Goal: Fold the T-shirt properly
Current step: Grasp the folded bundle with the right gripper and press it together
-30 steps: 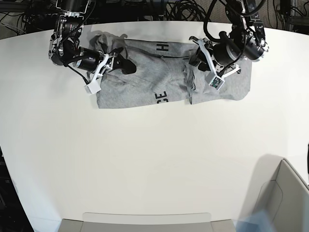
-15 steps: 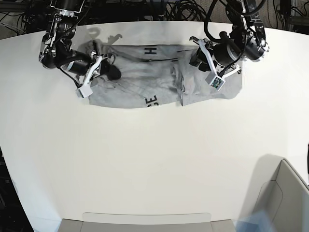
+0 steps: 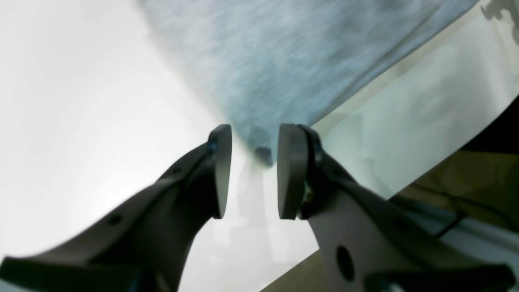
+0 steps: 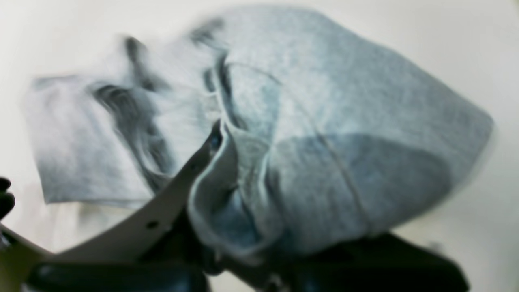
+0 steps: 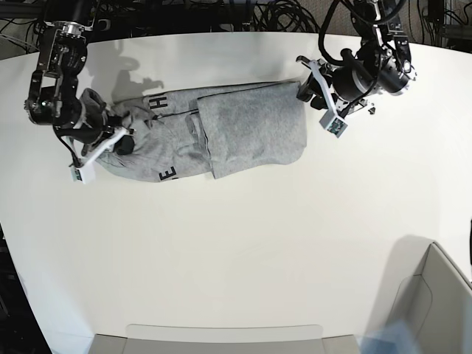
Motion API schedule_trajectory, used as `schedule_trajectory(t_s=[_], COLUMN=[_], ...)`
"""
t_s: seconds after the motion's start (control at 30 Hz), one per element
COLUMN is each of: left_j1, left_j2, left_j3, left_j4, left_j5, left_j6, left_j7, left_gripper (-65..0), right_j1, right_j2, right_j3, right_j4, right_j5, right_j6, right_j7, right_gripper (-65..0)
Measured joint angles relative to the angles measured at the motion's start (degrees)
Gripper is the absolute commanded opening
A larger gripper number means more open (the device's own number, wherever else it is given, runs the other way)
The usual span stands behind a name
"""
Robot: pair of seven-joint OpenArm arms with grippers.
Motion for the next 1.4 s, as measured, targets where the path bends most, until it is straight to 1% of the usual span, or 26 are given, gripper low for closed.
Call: schedule_trajectory(t_s=[0.03, 0.07, 0.1, 0.2, 0.23, 0.27, 0.3, 0.33, 0.4, 0.47, 0.53, 0.57, 0.6, 0.63, 0.7, 0.8, 0.9, 0.97, 1.03, 1.17, 1.27, 1.33, 1.4], left_j1=[0.48, 0.94, 1.22, 1.55, 1.86, 2.47, 2.78, 3.06, 3.28, 3.61, 4.37, 4.57, 4.57, 4.52, 4.35, 4.39, 4.39, 4.37, 4.39, 4.42, 4.39, 4.42, 4.39], left_j2=[-0.59, -0.87, -0.96, -1.22, -1.79, -2.43, -3.06, -3.52, -4.72, -5.29, -5.33, -5.35, -5.38, -5.60, -5.64, -5.62, -5.64, -5.60, -5.62, -5.62, -5.64, -5.49, -5.46], left_j3=[-0.79, -1.97, -3.15, -6.88, -7.74, -8.35, -8.92, -9.46, -9.81, -10.03, -10.05, -10.05, -10.05, -10.05, -10.05, -10.01, -9.75, -9.75, -9.75, -9.75, -9.75, -9.75, -9.73], left_j4=[0.00, 0.00, 0.00, 0.00, 0.00, 0.00, 0.00, 0.00, 0.00, 0.00, 0.00, 0.00, 0.00, 0.00, 0.00, 0.00, 0.00, 0.00, 0.00, 0.00, 0.00, 0.00, 0.00], left_j5=[-0.17, -0.13, 0.02, -0.02, -0.04, -0.07, -0.04, 0.04, -0.02, -0.04, -0.09, -0.09, -0.02, -0.02, -0.07, -0.04, -0.04, -0.22, -0.22, -0.07, -0.04, -0.04, -0.07], left_j6=[0.00, 0.00, 0.00, 0.00, 0.00, 0.00, 0.00, 0.00, 0.00, 0.00, 0.00, 0.00, 0.00, 0.00, 0.00, 0.00, 0.00, 0.00, 0.00, 0.00, 0.00, 0.00, 0.00], left_j7=[0.00, 0.04, 0.15, 0.13, -0.02, 0.00, 0.07, 0.17, 0.15, -0.17, 0.00, 0.07, 0.09, 0.07, 0.00, 0.04, 0.04, 0.02, 0.04, 0.04, 0.04, 0.07, 0.04], left_gripper=[-46.2, -46.2, -46.2, -46.2, -46.2, -46.2, -46.2, -46.2, -46.2, -46.2, -46.2, -46.2, -46.2, -46.2, -46.2, -46.2, -46.2, -46.2, -46.2, -46.2, -46.2, -46.2, -46.2], right_j1=[0.00, 0.02, 0.02, 0.79, 1.40, 2.23, 2.89, 3.28, 3.87, 5.09, 6.88, 7.61, 8.55, 8.96, 9.99, 11.85, 12.79, 13.33, 13.73, 14.51, 14.99, 15.76, 16.35], right_j2=[-0.13, -0.13, -0.04, -0.17, -0.22, 0.02, -0.04, -0.24, -0.20, -0.83, -1.46, -1.99, -2.58, -3.32, -4.96, -7.10, -9.09, -10.82, -11.85, -13.99, -16.24, -17.42, -18.23], right_j3=[-3.58, -6.64, -10.23, -18.49, -21.38, -25.11, -28.33, -31.54, -38.18, -43.74, -48.68, -50.49, -52.41, -53.94, -56.78, -61.20, -63.63, -64.46, -65.48, -67.54, -67.52, -67.63, -68.39], right_j4=[2.05, 2.99, 4.11, 5.46, 5.66, 6.43, 6.78, 7.28, 8.33, 8.35, 8.20, 8.20, 8.17, 8.17, 8.17, 8.04, 4.90, 0.70, -2.95, -8.92, -13.16, -15.67, -17.81], right_j5=[-2.73, -3.61, -6.38, -12.35, -13.31, -16.96, -18.14, -19.04, -22.73, -23.15, -26.01, -26.38, -28.50, -29.38, -32.46, -37.86, -42.49, -44.06, -45.44, -46.45, -47.30, -47.04, -47.28], right_j6=[-1.62, -3.04, -5.81, -10.43, -12.04, -14.16, -15.74, -18.03, -22.12, -25.81, -28.37, -29.40, -30.36, -31.26, -32.48, -32.98, -33.31, -33.33, -33.33, -33.35, -33.48, -33.53, -33.51], right_j7=[-0.31, -0.35, -1.05, -5.03, -5.11, -5.29, -5.14, -4.98, -5.22, -5.84, -6.51, -7.48, -8.17, -8.39, -9.18, -9.18, -9.22, -9.14, -9.25, -9.22, -9.16, -9.27, -9.14], right_gripper=[-65.0, -65.0, -65.0, -65.0, -65.0, -65.0, -65.0, -65.0, -65.0, -65.0, -65.0, -65.0, -65.0, -65.0, -65.0, -65.0, -65.0, -65.0, -65.0, -65.0, -64.8, -58.9, -51.2])
